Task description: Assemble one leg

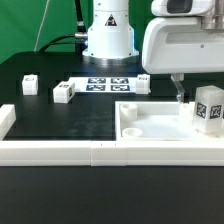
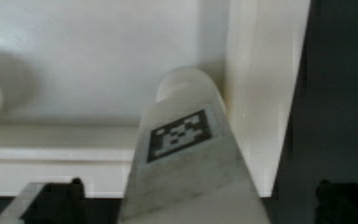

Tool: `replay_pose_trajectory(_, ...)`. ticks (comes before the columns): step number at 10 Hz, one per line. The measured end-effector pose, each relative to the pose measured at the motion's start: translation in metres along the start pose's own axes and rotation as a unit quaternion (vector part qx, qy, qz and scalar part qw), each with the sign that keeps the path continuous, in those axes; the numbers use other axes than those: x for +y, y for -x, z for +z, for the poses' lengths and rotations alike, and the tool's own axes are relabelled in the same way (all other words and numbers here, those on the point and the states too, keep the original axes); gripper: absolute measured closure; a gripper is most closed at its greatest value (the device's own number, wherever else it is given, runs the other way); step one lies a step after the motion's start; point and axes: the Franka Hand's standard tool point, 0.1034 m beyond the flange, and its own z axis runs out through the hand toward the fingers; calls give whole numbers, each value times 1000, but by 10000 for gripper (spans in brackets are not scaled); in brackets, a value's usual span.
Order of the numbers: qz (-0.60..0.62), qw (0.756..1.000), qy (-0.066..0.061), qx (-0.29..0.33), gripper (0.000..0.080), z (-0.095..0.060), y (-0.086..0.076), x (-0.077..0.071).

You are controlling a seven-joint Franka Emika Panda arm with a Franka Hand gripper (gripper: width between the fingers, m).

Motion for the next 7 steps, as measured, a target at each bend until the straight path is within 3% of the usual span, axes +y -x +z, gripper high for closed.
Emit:
replay_pose_trajectory(3,-77,997,3,1,151,0,0,1)
replay_pose_trajectory(4,-76,997,3,0,276,0,0,1)
replay_pose_trajectory(5,-76,997,3,0,276,0,0,1)
replay_pose_trajectory(6,-76,997,3,0,460,0,0,1)
replay_pose_trajectory(7,-57,998,3,0,509,0,0,1)
